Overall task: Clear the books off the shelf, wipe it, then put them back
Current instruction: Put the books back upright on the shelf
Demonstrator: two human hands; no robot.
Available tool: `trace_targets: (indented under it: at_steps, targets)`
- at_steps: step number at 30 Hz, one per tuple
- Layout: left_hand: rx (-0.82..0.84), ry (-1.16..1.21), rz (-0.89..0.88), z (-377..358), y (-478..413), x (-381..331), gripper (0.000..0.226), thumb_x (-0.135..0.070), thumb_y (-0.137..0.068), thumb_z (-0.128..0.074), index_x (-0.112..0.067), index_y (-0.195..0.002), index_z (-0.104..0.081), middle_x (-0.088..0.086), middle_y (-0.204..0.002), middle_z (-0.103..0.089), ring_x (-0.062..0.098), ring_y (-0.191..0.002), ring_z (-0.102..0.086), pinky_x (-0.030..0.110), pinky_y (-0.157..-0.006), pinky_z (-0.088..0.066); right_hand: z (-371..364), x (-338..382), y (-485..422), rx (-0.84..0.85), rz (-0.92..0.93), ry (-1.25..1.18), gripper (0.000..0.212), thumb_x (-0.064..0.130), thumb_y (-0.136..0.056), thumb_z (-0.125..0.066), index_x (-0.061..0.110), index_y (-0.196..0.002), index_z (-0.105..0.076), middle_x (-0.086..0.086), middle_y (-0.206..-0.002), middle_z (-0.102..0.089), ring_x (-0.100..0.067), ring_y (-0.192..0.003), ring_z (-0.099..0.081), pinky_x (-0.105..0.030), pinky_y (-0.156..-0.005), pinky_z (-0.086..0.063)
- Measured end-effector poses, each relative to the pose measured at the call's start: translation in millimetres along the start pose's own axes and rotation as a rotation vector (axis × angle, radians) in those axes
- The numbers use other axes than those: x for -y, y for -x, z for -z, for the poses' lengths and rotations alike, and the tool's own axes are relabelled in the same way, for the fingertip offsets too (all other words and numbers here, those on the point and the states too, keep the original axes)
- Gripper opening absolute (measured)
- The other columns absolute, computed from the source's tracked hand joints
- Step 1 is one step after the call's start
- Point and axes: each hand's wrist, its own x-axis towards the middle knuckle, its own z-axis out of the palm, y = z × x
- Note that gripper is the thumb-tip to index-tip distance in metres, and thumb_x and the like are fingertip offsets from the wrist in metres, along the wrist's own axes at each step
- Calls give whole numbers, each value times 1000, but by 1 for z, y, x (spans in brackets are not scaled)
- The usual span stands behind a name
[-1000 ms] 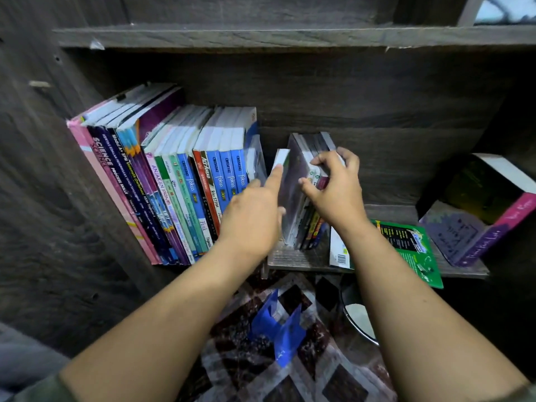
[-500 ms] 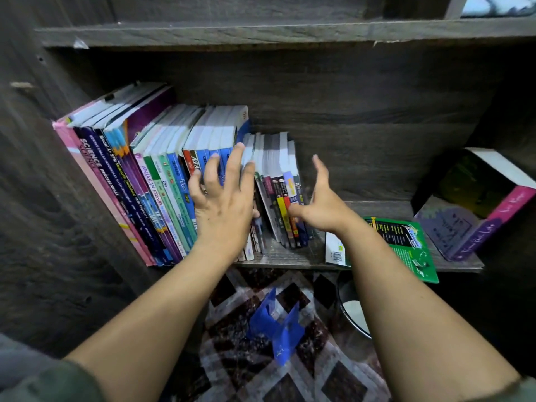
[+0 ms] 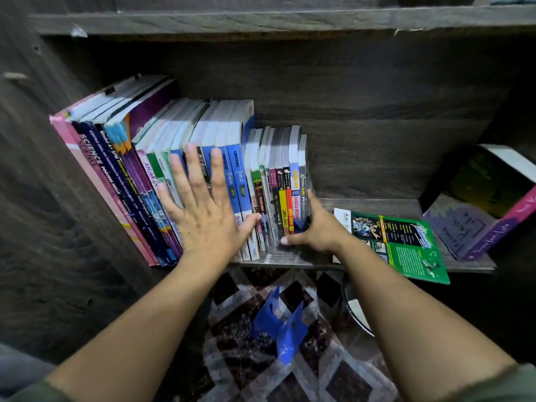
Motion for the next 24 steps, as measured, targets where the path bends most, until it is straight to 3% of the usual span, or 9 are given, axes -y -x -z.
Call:
trace_targets:
  at_steps: [4,7,11,15,17,24]
  targets:
    - [7,28,-2,2,-1,-3,136,-77,-62,-66,-10,-151,12,17,-155,15,40,-143,10,62,-109,4,10,5,8,68,18,16,127,19,-67,-88,27,-154,4,-4,-149,-43,-20,-131,-45,-34,-113,-31]
    - [5,43,-2,5,-2,-4,134,-73,-65,-67,-12,-151,16,17,-155,16,41,-143,10,62,-108,5,20,28,14,-53,77,89,109,11,-79,-78,30,-154,-1,-12,-147,-43,-28,-125,-51,-38,-108,-38]
    - [-65,120,-105,10,-3,-6,114,-55,-70,-73,-16,-153,-5,11,-157,4,37,-144,3,61,-108,2,34,57,23,-308,331,73,93,4,-86,-62,41,-152,-7,-6,-150,-35,-26,-133,-42,-39,-108,-35]
    - [-82,138,-312,18,-5,-22,83,-41,-69,-69,-15,-141,-36,10,-153,-21,31,-144,-11,54,-108,-6,40,48,22,-265,340,68,85,13,-86,-66,37,-152,-18,-5,-147,-44,-22,-132,-45,-33,-109,-36]
    - [-23,82,-359,26,-7,-37,76,-41,-71,-66,-16,-139,-42,7,-150,-33,31,-144,-13,57,-107,-10,41,36,23,-226,342,110,80,7,-85,-63,33,-151,-26,-6,-148,-43,-22,-134,-44,-32,-112,-34]
    - [161,21,-325,35,-20,-79,80,-38,-84,-53,-16,-152,-18,-1,-159,-20,30,-148,10,60,-112,4,49,23,26,-196,395,228,87,-10,-81,-47,34,-152,-22,-10,-156,-28,-18,-144,-26,-23,-115,-22]
